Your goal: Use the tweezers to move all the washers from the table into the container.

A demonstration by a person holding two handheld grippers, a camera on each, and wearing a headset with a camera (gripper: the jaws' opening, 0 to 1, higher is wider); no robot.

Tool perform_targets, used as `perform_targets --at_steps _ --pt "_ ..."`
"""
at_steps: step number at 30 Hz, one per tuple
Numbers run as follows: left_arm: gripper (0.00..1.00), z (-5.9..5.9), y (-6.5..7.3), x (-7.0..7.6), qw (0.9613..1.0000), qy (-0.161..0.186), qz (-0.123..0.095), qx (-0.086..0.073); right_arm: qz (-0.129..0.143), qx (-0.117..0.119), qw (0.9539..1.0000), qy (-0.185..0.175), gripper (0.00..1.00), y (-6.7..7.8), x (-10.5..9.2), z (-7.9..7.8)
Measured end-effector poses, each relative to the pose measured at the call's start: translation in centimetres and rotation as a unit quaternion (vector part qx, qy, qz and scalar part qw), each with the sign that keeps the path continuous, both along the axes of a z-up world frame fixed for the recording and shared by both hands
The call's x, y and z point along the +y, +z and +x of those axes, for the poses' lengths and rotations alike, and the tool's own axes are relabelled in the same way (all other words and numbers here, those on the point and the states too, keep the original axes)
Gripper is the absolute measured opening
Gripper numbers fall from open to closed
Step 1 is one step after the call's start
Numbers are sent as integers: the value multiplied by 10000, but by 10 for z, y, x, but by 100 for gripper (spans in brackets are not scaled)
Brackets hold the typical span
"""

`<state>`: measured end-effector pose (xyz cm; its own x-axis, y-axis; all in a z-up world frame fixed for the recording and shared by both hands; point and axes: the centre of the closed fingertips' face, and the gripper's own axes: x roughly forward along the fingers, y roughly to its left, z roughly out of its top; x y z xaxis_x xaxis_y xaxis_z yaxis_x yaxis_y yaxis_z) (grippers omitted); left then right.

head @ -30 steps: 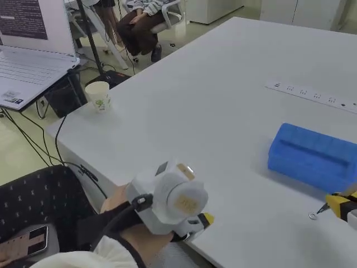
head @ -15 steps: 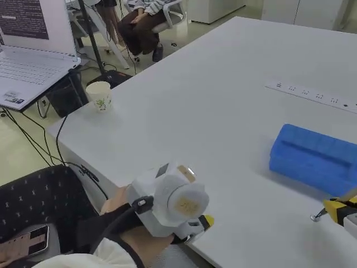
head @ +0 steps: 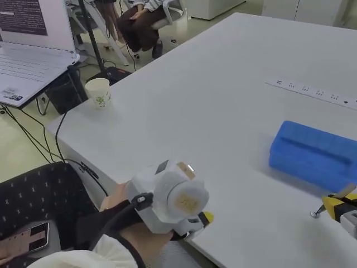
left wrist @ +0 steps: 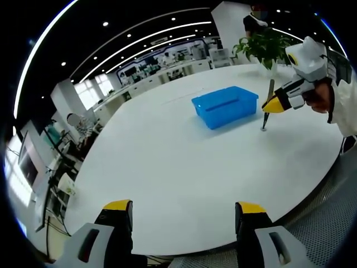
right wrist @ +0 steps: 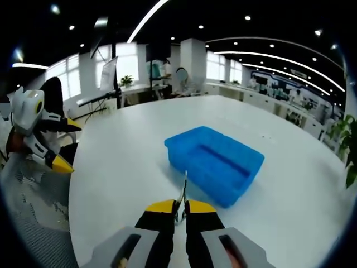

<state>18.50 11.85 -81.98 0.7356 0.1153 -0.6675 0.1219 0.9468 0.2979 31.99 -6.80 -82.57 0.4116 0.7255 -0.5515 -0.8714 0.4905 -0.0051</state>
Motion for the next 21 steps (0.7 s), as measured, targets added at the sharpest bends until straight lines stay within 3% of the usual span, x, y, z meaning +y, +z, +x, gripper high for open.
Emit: perform_targets --at_steps 11,16,21 --pt "76 0 1 0 10000 7 2 -18 -11 -36 10000 47 1 0 3 2" --pt "76 1 2 -1 10000 3 -43 -60 34 51 10000 3 1 0 2 3" --pt "76 1 1 -1 10000 -7 -30 -53 25 283 9996 -71 1 1 1 5"
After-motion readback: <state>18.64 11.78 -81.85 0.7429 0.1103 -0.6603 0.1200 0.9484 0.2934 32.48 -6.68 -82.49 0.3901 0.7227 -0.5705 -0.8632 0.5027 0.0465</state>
